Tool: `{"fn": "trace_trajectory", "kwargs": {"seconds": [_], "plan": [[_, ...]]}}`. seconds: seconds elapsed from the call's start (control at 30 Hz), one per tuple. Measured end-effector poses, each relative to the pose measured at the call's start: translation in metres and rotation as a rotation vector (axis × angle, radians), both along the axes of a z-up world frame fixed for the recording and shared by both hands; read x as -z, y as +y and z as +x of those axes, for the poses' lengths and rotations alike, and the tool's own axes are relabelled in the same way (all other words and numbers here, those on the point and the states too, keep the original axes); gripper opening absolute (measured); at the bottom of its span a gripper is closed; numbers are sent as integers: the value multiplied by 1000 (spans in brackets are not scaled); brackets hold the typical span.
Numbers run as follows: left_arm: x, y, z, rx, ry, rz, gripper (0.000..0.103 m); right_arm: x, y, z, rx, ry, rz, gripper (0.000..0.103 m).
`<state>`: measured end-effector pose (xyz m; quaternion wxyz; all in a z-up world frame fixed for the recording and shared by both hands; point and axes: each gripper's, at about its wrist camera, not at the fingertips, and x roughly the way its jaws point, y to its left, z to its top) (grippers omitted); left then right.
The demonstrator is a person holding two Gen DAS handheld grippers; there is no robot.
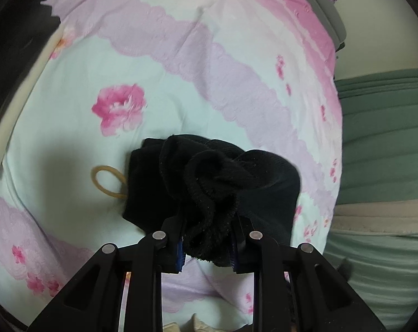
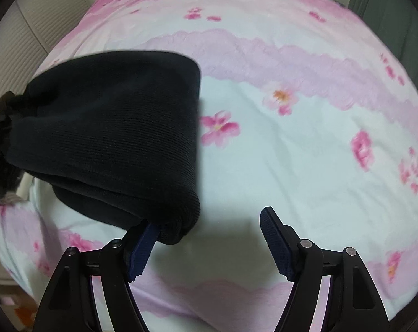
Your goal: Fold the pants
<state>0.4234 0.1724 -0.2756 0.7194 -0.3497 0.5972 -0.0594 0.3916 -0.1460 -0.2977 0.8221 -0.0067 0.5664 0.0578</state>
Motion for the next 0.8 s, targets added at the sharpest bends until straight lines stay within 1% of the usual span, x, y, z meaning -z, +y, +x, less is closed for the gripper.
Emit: {"fn": "trace_trajectory", "kwargs": {"seconds": [0.07, 0.17, 0.23, 0.27, 0.3, 0.33, 0.37, 0.4, 0.43, 0.5, 0.57, 0.63, 0.73, 0.8], "plan": [[10, -5, 0, 8, 11, 10, 24, -3, -2, 1, 4, -8, -45, 73], [20, -12, 2, 32, 23, 36, 24, -5, -7, 2, 9, -9, -71, 73], [21, -15, 0, 59, 18, 67, 24, -2, -10, -1, 16, 1, -78, 73], [20, -16, -1, 68, 12, 110, 24, -1, -11, -2, 19, 8, -89, 73], [20, -15, -3, 70, 8, 134, 24, 1, -13, -2, 23, 18, -101, 72], [22, -12, -3, 70, 8, 144, 24, 4, -14, -4, 37, 28, -134, 60], [26, -6, -4, 64, 18, 131, 24, 6, -21, -4, 89, 27, -239, 58], [28, -4, -4, 64, 23, 129, 24, 5, -23, -6, 112, 25, -264, 58], [30, -6, -3, 77, 22, 140, 24, 6, -32, -5, 134, 29, -232, 58], [31, -13, -2, 115, 17, 178, 24, 6, -53, -2, 185, 79, -102, 58], [31, -15, -2, 125, 12, 192, 24, 1, -59, -3, 203, 74, -76, 58], [32, -10, -4, 119, 14, 183, 24, -6, -57, -3, 190, 54, -61, 58], [36, -5, -5, 122, 22, 188, 24, -17, -46, -3, 150, 17, -1, 58], [40, -4, -6, 132, 25, 195, 24, -19, -37, 0, 118, -2, 38, 58]]}}
